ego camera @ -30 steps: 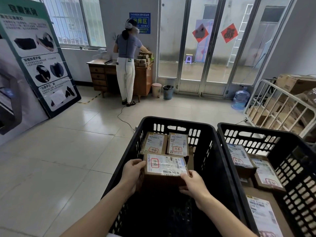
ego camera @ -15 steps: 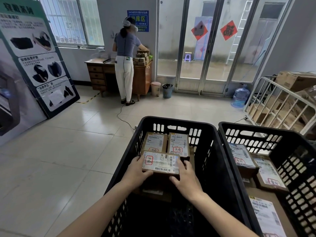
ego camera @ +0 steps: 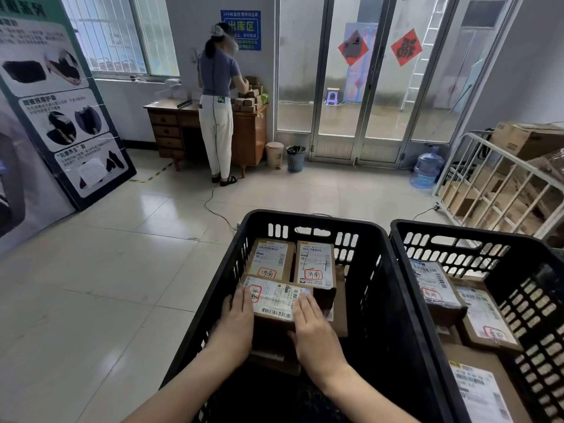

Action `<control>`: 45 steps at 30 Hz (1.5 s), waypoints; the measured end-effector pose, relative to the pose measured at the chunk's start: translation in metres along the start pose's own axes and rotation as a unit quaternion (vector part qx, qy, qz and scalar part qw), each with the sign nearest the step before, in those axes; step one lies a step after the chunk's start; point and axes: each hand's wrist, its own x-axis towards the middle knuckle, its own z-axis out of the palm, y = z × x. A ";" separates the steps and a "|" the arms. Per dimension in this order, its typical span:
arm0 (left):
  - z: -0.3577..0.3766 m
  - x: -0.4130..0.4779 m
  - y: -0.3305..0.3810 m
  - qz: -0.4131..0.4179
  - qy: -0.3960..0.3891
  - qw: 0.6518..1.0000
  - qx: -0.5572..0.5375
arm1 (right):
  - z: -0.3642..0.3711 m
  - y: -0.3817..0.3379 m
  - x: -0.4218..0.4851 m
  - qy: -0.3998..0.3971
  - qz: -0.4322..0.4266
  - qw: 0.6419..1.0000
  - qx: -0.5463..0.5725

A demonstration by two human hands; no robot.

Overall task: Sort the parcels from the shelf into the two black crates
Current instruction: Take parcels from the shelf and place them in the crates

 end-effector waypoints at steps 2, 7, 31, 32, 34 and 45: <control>0.001 -0.001 0.000 0.001 0.000 1.000 0.008 | 0.002 -0.001 -0.001 -0.016 -0.004 1.000 -0.009; -0.002 -0.004 -0.001 0.002 -0.005 1.000 0.007 | 0.000 -0.001 -0.003 -0.038 0.003 0.999 -0.005; -0.036 -0.073 0.058 0.124 0.097 0.983 0.093 | -0.109 0.032 -0.086 -0.058 0.046 0.995 0.061; -0.037 -0.075 0.063 0.134 0.096 0.982 0.095 | -0.114 0.032 -0.091 -0.058 0.053 0.995 0.058; -0.036 -0.079 0.072 0.157 0.092 0.979 0.096 | -0.121 0.032 -0.101 -0.062 0.071 0.995 0.044; -0.040 -0.109 0.085 0.307 0.076 0.947 0.061 | -0.159 0.010 -0.171 -0.026 0.234 0.972 -0.015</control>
